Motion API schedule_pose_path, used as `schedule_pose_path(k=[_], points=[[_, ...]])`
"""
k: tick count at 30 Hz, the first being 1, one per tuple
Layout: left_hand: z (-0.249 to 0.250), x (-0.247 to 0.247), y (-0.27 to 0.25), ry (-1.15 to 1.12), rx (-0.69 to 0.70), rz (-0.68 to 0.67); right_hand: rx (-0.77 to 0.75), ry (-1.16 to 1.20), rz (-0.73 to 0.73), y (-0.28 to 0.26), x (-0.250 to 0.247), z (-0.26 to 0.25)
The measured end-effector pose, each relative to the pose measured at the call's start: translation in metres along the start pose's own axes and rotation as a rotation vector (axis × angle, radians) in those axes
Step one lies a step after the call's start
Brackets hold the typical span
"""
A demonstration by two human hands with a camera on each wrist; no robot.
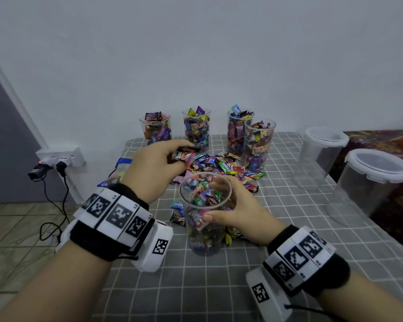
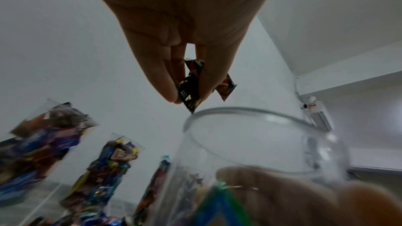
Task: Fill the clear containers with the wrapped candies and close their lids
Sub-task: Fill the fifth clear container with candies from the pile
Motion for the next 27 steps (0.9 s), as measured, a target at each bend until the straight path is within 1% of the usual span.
schedule_pose_path(k=[3, 6, 8, 17, 21, 23, 25, 27], points=[[0.015, 0.017, 0.000, 0.033, 0.047, -0.142, -0.011, 0.003, 0.002, 0.001, -0.001, 0.002], [0.020, 0.029, -0.004, 0.147, 0.068, -0.241, -0.014, 0.015, 0.007, 0.001, -0.001, 0.003], [0.021, 0.030, -0.005, 0.193, 0.061, -0.257, -0.014, 0.015, 0.009, 0.001, -0.001, 0.003], [0.025, 0.031, -0.009, 0.143, 0.046, -0.325, -0.029, 0.007, 0.030, -0.001, 0.000, 0.002], [0.021, 0.032, -0.011, 0.120, 0.032, -0.326, -0.026, 0.011, 0.036, 0.000, -0.001, 0.004], [0.018, 0.031, -0.010, 0.092, 0.035, -0.298, -0.021, 0.008, 0.039, 0.000, -0.001, 0.006], [0.016, 0.029, -0.010, 0.021, 0.033, -0.233, -0.018, 0.016, 0.040, -0.001, 0.000, 0.007], [0.016, 0.026, -0.010, -0.062, 0.057, -0.133, -0.018, 0.023, 0.051, -0.002, 0.001, 0.009]])
Point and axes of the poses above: each hand's wrist, its own y-axis towards the middle knuckle, its own x-axis out of the palm, z = x × y, the point moved 9 cm from there along y, towards the middle knuckle, and after that the axes turned 12 degrees about x, right-handed, at the moved point
